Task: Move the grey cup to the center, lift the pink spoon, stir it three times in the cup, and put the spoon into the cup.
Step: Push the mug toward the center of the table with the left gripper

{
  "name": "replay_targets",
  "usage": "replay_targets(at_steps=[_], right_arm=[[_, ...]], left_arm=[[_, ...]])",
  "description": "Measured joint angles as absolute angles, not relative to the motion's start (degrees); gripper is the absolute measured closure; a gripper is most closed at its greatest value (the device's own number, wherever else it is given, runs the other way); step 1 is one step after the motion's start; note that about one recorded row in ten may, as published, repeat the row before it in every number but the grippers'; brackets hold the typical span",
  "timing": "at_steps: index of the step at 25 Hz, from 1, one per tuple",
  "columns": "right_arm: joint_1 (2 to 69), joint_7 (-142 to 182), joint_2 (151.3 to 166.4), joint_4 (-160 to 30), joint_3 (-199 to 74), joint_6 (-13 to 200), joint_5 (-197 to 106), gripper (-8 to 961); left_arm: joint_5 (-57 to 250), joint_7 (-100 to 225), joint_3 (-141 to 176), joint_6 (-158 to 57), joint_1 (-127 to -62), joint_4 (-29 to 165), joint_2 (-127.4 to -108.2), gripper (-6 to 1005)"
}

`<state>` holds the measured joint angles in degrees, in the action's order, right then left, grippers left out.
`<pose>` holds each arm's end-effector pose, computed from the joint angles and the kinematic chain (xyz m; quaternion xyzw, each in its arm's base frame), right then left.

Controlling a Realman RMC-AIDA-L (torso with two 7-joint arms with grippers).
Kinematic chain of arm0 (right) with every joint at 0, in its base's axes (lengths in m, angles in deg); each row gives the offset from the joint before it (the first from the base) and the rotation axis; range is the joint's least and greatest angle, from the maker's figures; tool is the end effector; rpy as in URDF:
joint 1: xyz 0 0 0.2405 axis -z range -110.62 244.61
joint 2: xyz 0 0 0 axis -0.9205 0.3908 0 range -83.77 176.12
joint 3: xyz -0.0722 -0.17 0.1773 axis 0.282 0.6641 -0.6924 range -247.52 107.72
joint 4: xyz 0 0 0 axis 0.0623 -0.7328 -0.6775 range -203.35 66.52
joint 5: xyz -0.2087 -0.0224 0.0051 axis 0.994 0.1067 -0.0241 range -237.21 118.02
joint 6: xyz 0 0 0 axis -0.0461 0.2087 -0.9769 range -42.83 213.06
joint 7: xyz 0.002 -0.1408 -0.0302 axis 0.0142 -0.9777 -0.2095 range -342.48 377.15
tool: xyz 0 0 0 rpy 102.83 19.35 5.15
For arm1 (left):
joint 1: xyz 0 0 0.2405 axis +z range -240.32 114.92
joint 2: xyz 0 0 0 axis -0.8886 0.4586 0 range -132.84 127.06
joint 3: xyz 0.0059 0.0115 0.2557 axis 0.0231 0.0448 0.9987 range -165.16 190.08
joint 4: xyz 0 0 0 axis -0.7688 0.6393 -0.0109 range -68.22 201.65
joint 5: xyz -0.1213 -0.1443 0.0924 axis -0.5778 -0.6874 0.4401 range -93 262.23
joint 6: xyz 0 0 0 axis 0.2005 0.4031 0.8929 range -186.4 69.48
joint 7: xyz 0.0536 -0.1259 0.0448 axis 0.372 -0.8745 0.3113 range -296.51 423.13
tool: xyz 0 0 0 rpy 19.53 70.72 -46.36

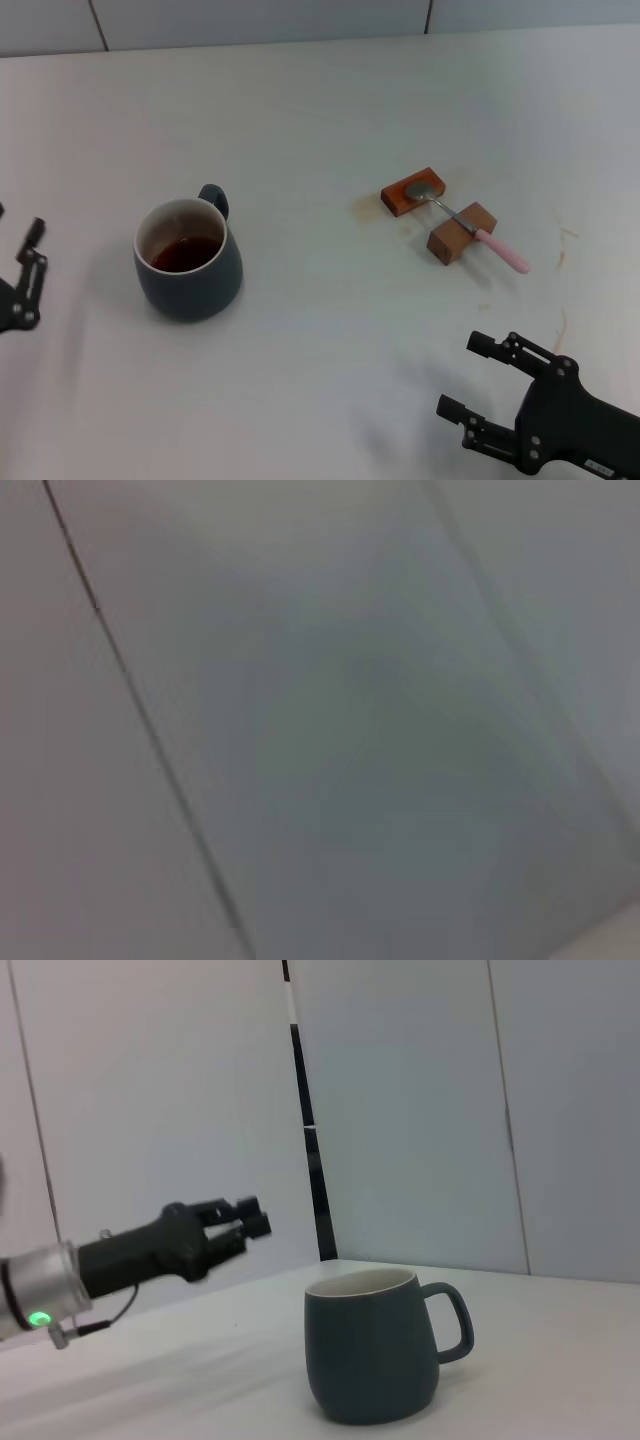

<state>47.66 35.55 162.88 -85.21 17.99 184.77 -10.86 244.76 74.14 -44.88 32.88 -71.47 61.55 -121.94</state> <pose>0.3306 0.1583 -0.0607 -0.8905 0.1815 0.3373 0.2457 -0.3447 0.2106 -0.0142 -0.7545 -0.0069 -0.2348 0.6129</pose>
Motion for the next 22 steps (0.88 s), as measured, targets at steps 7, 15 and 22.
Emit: replay_targets(at_steps=[7, 15, 22], right_arm=[[47.7, 35.5, 162.90, -85.2, 18.0, 184.8, -10.9, 185], [47.9, 35.5, 162.90, -85.4, 17.7, 185.0, -10.9, 190], [48.0, 35.6, 162.90, -85.4, 17.5, 185.2, -10.9, 193]], left_arm=[[244.7, 89.1, -45.6, 17.9, -71.7, 53.9, -122.03, 751], [243.5, 96.0, -39.7, 4.1, -71.7, 44.8, -122.07, 977], [234.6, 98.9, -31.4, 1.8, -72.3, 40.9, -122.07, 1001]])
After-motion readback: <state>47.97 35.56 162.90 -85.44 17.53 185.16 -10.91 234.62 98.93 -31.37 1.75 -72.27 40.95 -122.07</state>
